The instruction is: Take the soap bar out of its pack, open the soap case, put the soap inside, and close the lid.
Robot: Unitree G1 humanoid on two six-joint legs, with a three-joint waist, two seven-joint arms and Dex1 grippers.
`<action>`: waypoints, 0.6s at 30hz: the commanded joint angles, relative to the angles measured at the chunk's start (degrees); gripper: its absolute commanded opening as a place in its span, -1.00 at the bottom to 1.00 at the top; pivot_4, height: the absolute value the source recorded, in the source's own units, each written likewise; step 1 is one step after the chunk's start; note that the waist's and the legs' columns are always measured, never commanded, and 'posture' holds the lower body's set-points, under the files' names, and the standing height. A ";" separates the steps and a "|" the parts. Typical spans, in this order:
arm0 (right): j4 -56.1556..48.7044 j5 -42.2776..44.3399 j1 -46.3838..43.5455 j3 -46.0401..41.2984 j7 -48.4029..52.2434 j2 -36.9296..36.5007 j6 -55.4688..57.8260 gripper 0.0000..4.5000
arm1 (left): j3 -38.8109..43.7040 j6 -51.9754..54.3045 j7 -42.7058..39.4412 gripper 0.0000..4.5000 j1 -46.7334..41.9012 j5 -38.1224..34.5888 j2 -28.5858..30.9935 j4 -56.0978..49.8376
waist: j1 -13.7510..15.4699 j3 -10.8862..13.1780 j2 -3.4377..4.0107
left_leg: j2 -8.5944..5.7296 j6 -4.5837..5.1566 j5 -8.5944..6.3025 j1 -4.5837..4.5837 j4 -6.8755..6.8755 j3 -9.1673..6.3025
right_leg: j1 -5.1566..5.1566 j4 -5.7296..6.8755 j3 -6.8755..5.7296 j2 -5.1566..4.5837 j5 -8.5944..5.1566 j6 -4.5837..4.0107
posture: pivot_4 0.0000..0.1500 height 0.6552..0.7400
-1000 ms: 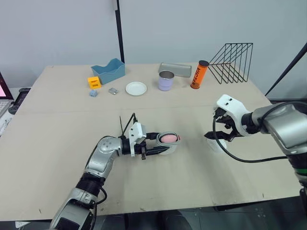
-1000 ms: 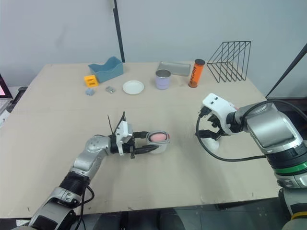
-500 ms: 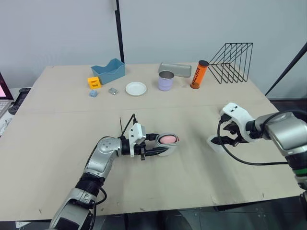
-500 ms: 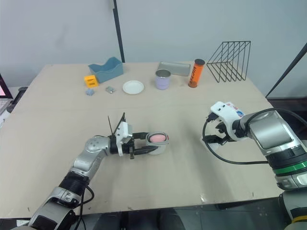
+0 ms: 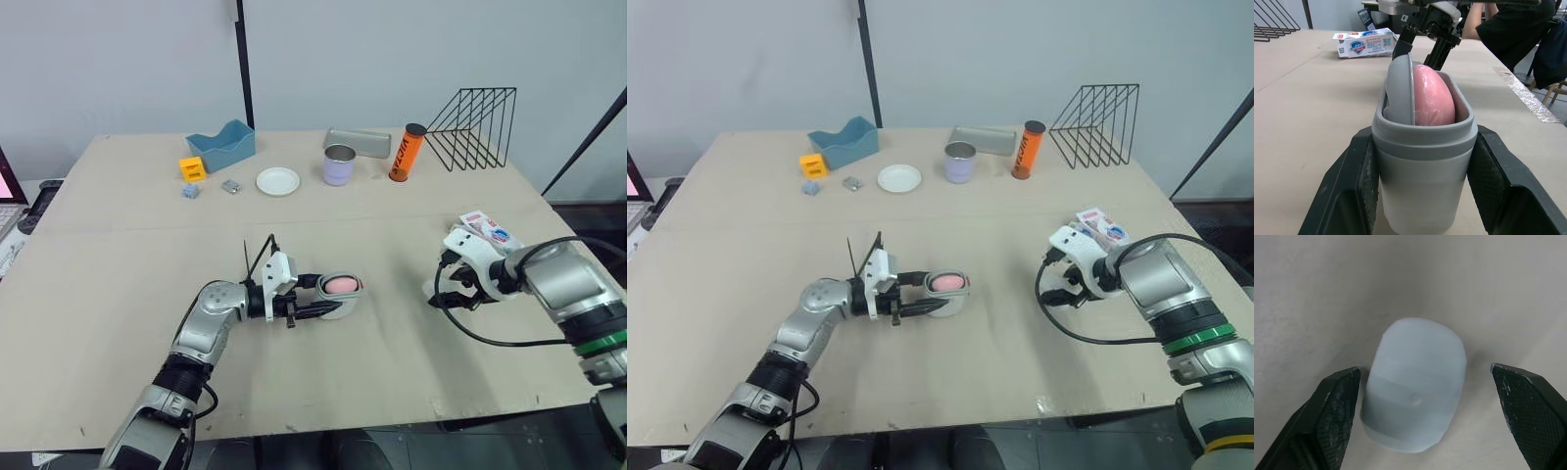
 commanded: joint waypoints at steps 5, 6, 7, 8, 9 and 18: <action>0.39 -1.56 -1.29 -1.29 0.94 0.34 -0.46 0.95 | 0.23 -3.87 -0.89 -0.11 0.47 0.41 -0.12 0.42 | 0.00 -0.01 0.01 | 0.00 0.00 0.00 0.00 0.00 0.01 | 0.00 0.00 0.00 0.00 0.00 0.00 | 1.00 0.98; 0.30 -1.66 -1.25 -1.29 0.98 0.34 -0.47 0.95 | 0.33 -4.92 -0.95 -0.11 0.49 0.49 -0.36 1.10 | 0.00 -0.01 0.02 | 0.00 0.00 0.00 0.00 0.00 0.01 | 0.00 0.00 0.00 0.00 0.00 -0.01 | 1.00 0.98; 0.17 -1.67 -1.20 -1.37 1.04 0.39 -0.36 0.95 | 0.35 -5.88 -1.15 -0.11 0.52 0.64 -0.49 1.88 | 0.00 -0.01 0.02 | 0.00 0.00 0.00 0.00 0.00 0.02 | 0.00 0.00 -0.01 0.00 0.00 -0.01 | 1.00 0.98; 0.15 -1.76 -1.16 -1.38 1.03 0.49 -0.37 0.95 | 0.52 -7.26 -1.24 -0.11 0.36 0.78 -0.81 3.16 | 0.00 -0.01 0.02 | 0.00 0.00 0.00 0.00 0.00 0.02 | 0.01 0.00 -0.01 0.00 0.01 -0.01 | 1.00 0.98; 0.09 -1.80 -1.11 -1.40 1.02 0.55 -0.33 0.95 | 0.63 -8.13 -1.33 -0.11 0.26 0.84 -1.00 3.99 | 0.00 -0.02 0.03 | 0.00 0.00 0.00 0.00 0.00 0.02 | 0.01 0.00 -0.01 0.00 0.01 -0.01 | 1.00 0.98; -0.88 -2.39 -0.61 -1.41 1.28 0.56 0.18 0.95 | 1.32 -16.09 -2.07 -0.11 -1.34 1.45 -3.05 11.63 | 0.04 -0.06 0.09 | -0.06 0.00 0.00 0.01 0.04 0.01 | 0.07 0.00 0.00 -0.01 0.01 0.00 | 1.00 0.98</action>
